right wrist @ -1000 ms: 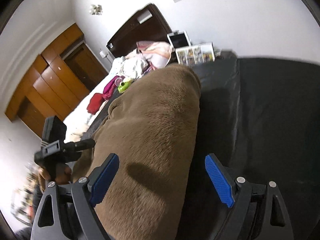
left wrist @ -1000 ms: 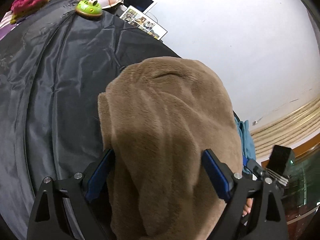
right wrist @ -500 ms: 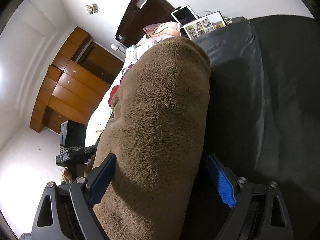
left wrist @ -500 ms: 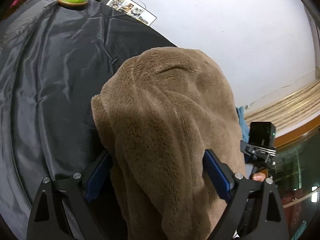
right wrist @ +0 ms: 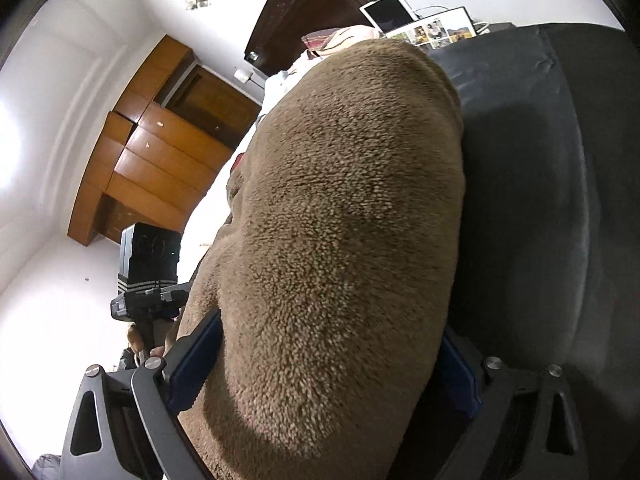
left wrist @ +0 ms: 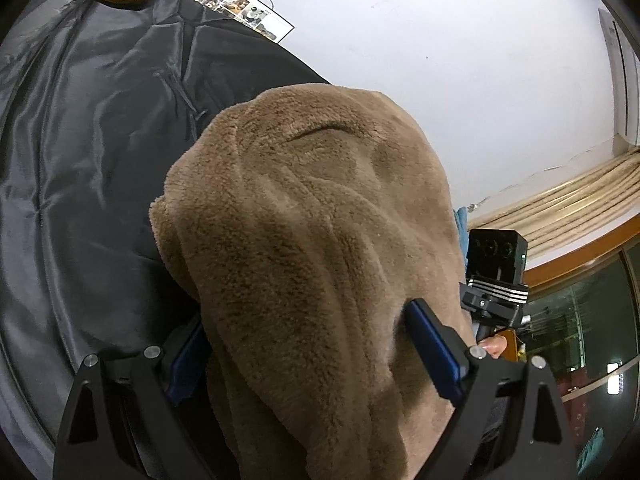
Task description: Fold clothes
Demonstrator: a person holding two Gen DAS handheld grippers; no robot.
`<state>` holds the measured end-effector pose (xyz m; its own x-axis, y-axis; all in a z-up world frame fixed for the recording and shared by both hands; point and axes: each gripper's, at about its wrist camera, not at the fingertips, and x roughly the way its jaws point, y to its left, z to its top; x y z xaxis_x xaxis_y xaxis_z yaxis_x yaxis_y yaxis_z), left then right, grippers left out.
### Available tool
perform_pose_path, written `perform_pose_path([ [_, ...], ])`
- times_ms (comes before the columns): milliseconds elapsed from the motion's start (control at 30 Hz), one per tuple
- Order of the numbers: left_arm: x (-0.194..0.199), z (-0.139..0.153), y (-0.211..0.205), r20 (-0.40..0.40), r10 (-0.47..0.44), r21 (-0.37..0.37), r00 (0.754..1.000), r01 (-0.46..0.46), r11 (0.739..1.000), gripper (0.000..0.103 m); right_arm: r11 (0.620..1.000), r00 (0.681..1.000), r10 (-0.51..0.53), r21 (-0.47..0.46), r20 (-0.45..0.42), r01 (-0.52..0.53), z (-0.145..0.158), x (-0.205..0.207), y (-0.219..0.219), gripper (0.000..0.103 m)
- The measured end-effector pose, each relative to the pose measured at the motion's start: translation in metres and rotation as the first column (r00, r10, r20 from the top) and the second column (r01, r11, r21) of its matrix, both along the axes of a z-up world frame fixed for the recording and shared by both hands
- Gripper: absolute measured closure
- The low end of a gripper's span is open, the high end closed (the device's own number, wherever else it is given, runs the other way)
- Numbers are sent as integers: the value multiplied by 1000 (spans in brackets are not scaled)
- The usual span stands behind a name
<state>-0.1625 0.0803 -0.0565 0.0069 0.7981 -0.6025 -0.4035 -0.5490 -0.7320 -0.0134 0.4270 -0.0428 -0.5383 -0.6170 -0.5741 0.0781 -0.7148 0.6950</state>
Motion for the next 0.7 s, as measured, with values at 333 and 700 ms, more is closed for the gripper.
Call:
perform_pose_path([
  [333, 2, 10, 0, -34, -1, -13, 999, 1, 1000, 40, 999, 996, -45, 13, -77, 46, 15, 26, -6, 44],
  [700, 40, 43, 32, -99, -83, -13, 992, 82, 997, 43, 990, 977, -113, 59, -178, 125, 59, 102, 14, 45],
])
